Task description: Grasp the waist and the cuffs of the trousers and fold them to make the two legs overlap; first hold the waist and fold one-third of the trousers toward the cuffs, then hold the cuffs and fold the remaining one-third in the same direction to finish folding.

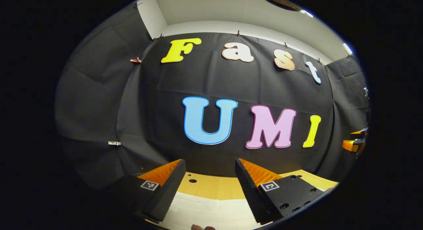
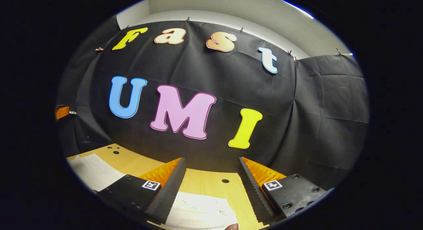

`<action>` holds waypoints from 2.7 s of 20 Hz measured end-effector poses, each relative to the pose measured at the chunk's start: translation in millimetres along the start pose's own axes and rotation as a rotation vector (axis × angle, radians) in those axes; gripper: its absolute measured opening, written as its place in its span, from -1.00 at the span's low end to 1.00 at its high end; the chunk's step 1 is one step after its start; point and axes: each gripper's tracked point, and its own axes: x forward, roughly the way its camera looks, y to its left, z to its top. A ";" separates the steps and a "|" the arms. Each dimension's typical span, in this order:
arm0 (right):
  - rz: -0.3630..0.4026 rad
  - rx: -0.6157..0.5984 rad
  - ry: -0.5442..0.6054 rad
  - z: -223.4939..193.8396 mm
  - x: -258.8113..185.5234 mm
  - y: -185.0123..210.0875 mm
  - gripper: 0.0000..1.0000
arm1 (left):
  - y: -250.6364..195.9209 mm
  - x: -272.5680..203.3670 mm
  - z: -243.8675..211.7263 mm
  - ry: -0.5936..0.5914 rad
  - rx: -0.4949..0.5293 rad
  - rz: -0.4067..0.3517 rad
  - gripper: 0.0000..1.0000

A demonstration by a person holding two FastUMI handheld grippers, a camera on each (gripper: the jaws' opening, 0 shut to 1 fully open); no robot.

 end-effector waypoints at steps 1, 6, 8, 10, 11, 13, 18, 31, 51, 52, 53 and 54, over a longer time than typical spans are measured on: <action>0.000 -0.006 -0.001 0.9 -0.6 0.6 0.94 | 1.0 -0.1 0.3 0.003 0.005 0.002 0.90; -0.013 -0.076 0.001 -0.5 -0.4 -2.2 0.94 | 23.4 -2.5 -9.1 0.021 0.050 0.013 0.91; -0.045 -0.157 0.012 -5.1 -1.7 -16.1 0.94 | 36.8 -5.0 -18.3 0.041 0.133 0.004 0.91; -0.088 -0.215 0.054 -21.8 -6.4 -35.3 0.94 | 58.6 -11.5 -32.6 0.075 0.254 -0.009 0.91; -0.103 -0.224 0.078 -31.5 -10.5 -43.6 0.94 | 71.7 -16.9 -42.3 0.101 0.315 -0.021 0.91; -0.128 -0.237 0.128 -49.8 -17.8 -57.4 0.94 | 91.0 -28.5 -67.7 0.169 0.434 -0.069 0.94; -0.170 -0.291 0.245 -94.3 -38.3 -85.3 0.94 | 122.0 -62.5 -152.0 0.357 0.728 -0.236 0.94; -0.206 -0.364 0.312 -115.8 -58.7 -102.5 0.94 | 176.9 -108.9 -350.2 0.819 1.246 -0.664 0.92; 0.240 -0.801 0.476 -264.3 -43.8 -103.0 0.94 | 168.7 -31.3 -399.4 1.216 1.259 -0.745 -0.87; 0.297 -0.839 0.487 -280.8 -43.1 -102.3 0.94 | 168.1 -31.9 -400.0 1.227 1.246 -0.733 -0.87; 0.353 -0.876 0.498 -300.2 -41.0 -102.4 0.94 | 167.5 -31.8 -399.9 1.236 1.240 -0.719 -0.87; 0.406 -0.910 0.514 -316.1 -41.7 -102.4 0.94 | 166.9 -31.4 -400.5 1.241 1.236 -0.707 -0.87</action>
